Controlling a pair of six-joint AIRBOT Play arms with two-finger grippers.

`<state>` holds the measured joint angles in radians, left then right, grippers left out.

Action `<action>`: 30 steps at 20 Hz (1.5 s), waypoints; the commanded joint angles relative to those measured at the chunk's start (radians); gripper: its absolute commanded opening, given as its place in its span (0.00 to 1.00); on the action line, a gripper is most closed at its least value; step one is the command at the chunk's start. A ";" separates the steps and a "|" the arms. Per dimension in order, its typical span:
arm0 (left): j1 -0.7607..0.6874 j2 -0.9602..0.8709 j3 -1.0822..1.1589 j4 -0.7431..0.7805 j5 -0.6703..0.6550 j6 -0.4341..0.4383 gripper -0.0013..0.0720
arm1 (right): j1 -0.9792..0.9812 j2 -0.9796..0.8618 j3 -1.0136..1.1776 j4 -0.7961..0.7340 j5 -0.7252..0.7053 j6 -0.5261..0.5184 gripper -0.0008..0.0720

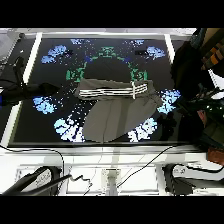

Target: Fold the clothes and pants, and hang the long-sleeved shirts on hangers.

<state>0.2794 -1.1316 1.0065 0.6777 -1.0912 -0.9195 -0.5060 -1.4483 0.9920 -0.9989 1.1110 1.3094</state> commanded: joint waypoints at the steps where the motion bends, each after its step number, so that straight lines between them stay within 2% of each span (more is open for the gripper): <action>1: 0.003 0.026 0.000 0.047 -0.054 -0.016 0.54 | 0.048 -0.110 -0.023 0.116 -0.013 -0.071 0.77; 2: 0.003 0.026 0.000 0.047 -0.064 -0.017 0.78 | 0.079 -0.134 -0.023 0.138 -0.042 -0.086 0.77; 3: 0.003 0.026 0.000 0.047 -0.073 -0.017 0.86 | 0.109 -0.152 -0.023 0.156 -0.087 -0.093 0.77; 8: 0.003 0.026 0.000 0.048 -0.074 -0.016 0.86 | 0.190 -0.197 -0.020 0.286 -0.260 -0.101 0.64; 10: 0.003 0.026 0.000 0.047 -0.074 -0.016 0.86 | 0.200 -0.202 -0.019 0.296 -0.283 -0.112 0.63; 11: 0.003 0.026 0.000 0.047 -0.079 -0.016 0.86 | 0.201 -0.203 -0.020 0.296 -0.290 -0.131 0.54; 13: 0.003 0.024 -0.002 0.048 -0.116 -0.017 0.86 | 0.201 -0.202 -0.019 0.301 -0.293 -0.177 0.26; 14: 0.003 0.019 -0.002 0.048 -0.153 -0.021 0.85 | 0.201 -0.202 -0.019 0.307 -0.291 -0.187 0.06; 15: 0.003 0.014 -0.007 0.048 -0.185 -0.053 0.74 | 0.201 -0.199 -0.020 0.317 -0.288 -0.187 0.07; 17: 0.003 0.017 -0.048 0.048 -0.211 -0.109 0.18 | 0.201 -0.186 -0.019 0.327 -0.288 -0.186 0.07; 18: 0.003 0.028 -0.084 0.048 -0.209 -0.124 0.03 | 0.201 -0.177 -0.020 0.330 -0.288 -0.186 0.07; 21: 0.003 0.124 -0.240 0.049 -0.153 -0.167 0.02 | 0.201 -0.143 -0.019 0.341 -0.289 -0.185 0.07; 23: 0.000 0.254 -0.386 0.050 -0.084 -0.197 0.02 | 0.201 -0.127 -0.019 0.346 -0.288 -0.185 0.07; 27: -0.085 0.500 -0.659 0.055 -0.071 -0.204 0.03 | 0.201 -0.123 -0.019 0.349 -0.288 -0.171 0.07; 28: -0.120 0.534 -0.716 0.047 -0.072 -0.204 0.15 | 0.201 -0.123 -0.020 0.349 -0.288 -0.164 0.07; 30: -0.196 0.573 -0.822 -0.038 -0.071 -0.208 0.80 | 0.201 -0.123 -0.020 0.349 -0.288 -0.148 0.07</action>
<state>0.1638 -0.6518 0.3397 0.7116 -1.1748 -1.1187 -0.3054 -1.5742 0.9714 -0.6556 0.8211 1.1393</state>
